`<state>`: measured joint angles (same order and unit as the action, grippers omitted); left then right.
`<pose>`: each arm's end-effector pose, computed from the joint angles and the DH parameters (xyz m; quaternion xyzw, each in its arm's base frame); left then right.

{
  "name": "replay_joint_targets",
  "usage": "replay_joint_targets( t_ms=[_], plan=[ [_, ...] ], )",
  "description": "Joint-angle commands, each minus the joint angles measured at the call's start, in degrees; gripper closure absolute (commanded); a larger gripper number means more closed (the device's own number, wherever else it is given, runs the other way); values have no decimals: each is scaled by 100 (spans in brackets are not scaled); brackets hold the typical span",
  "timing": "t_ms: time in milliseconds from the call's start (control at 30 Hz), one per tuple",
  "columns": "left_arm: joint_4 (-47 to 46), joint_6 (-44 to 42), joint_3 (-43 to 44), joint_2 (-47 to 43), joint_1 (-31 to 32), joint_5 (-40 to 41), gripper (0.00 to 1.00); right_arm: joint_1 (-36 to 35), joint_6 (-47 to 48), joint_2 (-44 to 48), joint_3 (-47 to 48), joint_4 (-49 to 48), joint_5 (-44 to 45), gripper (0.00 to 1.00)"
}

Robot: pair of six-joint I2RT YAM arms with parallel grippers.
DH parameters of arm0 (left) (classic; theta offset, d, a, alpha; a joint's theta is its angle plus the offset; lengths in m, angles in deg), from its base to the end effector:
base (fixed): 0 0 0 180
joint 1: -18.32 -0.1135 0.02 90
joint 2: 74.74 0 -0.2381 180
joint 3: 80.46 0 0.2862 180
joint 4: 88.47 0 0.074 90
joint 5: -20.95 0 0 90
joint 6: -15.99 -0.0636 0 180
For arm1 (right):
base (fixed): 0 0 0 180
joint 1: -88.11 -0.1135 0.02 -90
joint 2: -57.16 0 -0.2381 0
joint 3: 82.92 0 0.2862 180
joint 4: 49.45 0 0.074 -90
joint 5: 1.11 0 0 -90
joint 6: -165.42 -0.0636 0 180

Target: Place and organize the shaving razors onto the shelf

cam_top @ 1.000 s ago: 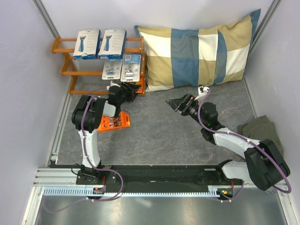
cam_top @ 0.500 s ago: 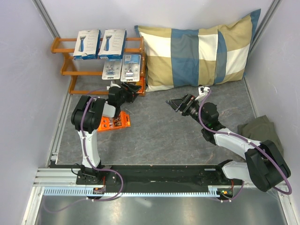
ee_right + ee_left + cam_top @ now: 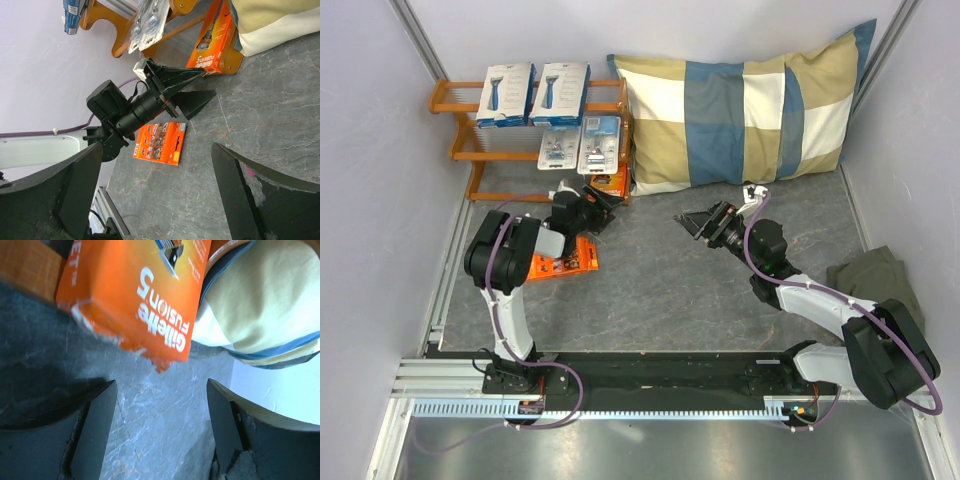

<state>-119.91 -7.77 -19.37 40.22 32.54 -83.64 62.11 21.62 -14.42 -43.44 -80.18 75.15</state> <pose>0.3979 -0.1174 0.0465 -0.2981 0.7719 -0.4368 0.3529 0.2836 0.1552 0.1841 0.0895 0.7096 0.5106 0.4772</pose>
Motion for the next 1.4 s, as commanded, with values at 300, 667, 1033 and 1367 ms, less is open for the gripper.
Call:
replay_joint_targets(
  t_ms=[300,667,1033,1367],
  plan=[
    [-364,-884,-1199,-983,143,194,13,33,-43,47,-13,-340,-217,2],
    [-181,-1262,-1797,-2204,204,44,11,25,-95,-111,75,-463,-472,2],
    [2042,-1851,-2455,-4838,222,729,11,-186,-227,-919,496,-780,-1043,2],
    [3686,-1720,-3044,-6897,187,975,10,-775,194,-1465,1226,-174,-1158,2]
  ],
)
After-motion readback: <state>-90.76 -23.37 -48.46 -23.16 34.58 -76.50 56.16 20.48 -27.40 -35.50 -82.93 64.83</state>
